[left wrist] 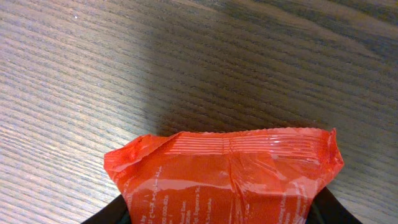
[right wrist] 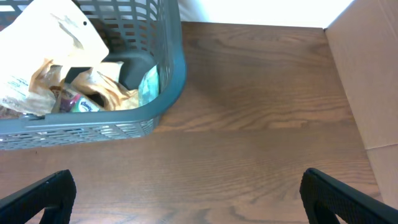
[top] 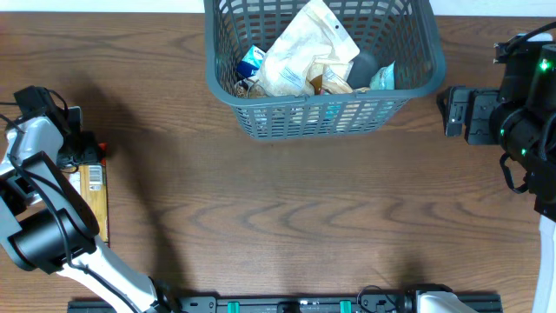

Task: Pack container
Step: 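Grasp the red snack bar pack with the left gripper, then lift the red snack pack upright and raise it toward the basket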

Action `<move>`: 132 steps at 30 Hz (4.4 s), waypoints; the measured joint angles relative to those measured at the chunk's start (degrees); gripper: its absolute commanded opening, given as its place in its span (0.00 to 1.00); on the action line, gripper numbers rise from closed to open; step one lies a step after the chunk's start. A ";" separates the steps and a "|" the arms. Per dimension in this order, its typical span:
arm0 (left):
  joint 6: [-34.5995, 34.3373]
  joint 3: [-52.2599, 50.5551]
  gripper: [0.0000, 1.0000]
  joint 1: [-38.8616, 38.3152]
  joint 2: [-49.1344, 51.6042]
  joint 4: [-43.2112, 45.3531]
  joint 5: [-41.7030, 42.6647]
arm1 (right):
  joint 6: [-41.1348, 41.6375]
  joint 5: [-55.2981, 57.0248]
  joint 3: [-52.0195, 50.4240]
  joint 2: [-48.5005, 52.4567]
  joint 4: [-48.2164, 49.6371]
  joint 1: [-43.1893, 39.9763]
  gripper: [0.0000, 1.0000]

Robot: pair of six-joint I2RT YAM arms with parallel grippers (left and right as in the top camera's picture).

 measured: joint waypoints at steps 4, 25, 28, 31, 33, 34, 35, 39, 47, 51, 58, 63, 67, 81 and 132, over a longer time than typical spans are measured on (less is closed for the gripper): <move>-0.87 -0.37 0.69 0.04 -0.07 0.37 0.00 | 0.00 0.00 0.00 0.00 -0.44 0.00 0.99; -3.78 -3.37 0.76 0.31 -2.12 -4.87 1.99 | 0.02 0.98 0.00 0.00 -2.12 0.00 0.99; -3.80 -4.04 0.75 0.37 -2.49 -4.72 2.34 | 0.02 1.44 0.00 0.00 -2.12 0.00 0.99; -3.82 -4.83 0.67 0.52 -2.84 -4.31 2.80 | 0.02 1.64 0.00 0.00 -2.12 0.00 0.99; -3.87 -5.35 0.65 0.68 -3.06 -3.93 3.28 | 0.02 1.81 0.00 0.00 -2.12 0.00 0.99; -3.82 -5.57 0.65 0.83 -3.17 -3.80 3.52 | 0.02 1.95 0.00 0.00 -2.12 0.00 0.99; -3.82 -5.84 0.66 1.03 -3.28 -3.72 3.72 | 0.02 1.99 0.00 0.00 -2.12 0.00 0.99; -3.82 -6.51 0.74 2.32 -3.74 -5.99 3.89 | 0.02 2.21 0.00 0.00 -2.12 0.00 0.99; -3.63 -7.06 0.75 4.96 -3.93 -11.78 3.89 | 0.00 2.38 0.00 0.00 -2.34 0.00 0.99; -3.61 -7.23 0.64 5.42 -3.93 -13.62 3.87 | 0.02 2.38 0.00 0.00 -2.51 0.00 0.99; -2.16 -7.43 0.11 5.31 -3.98 -14.40 1.99 | 0.02 2.38 0.00 0.00 -2.51 0.00 0.99; -2.10 -7.67 0.06 5.22 -4.66 -13.84 0.17 | 0.02 2.40 0.00 0.00 -2.54 0.00 0.99; -2.01 -8.02 0.06 5.16 -4.92 -12.90 -0.39 | 0.02 2.40 0.00 0.00 -2.54 0.00 0.99; -1.66 -8.26 0.06 5.53 -4.79 4.09 -1.62 | 0.02 2.14 0.00 0.00 -1.22 0.00 0.99; -1.09 -2.71 0.06 -9.33 -18.56 19.82 2.40 | 2.45 -0.63 0.00 2.60 -0.68 0.00 0.99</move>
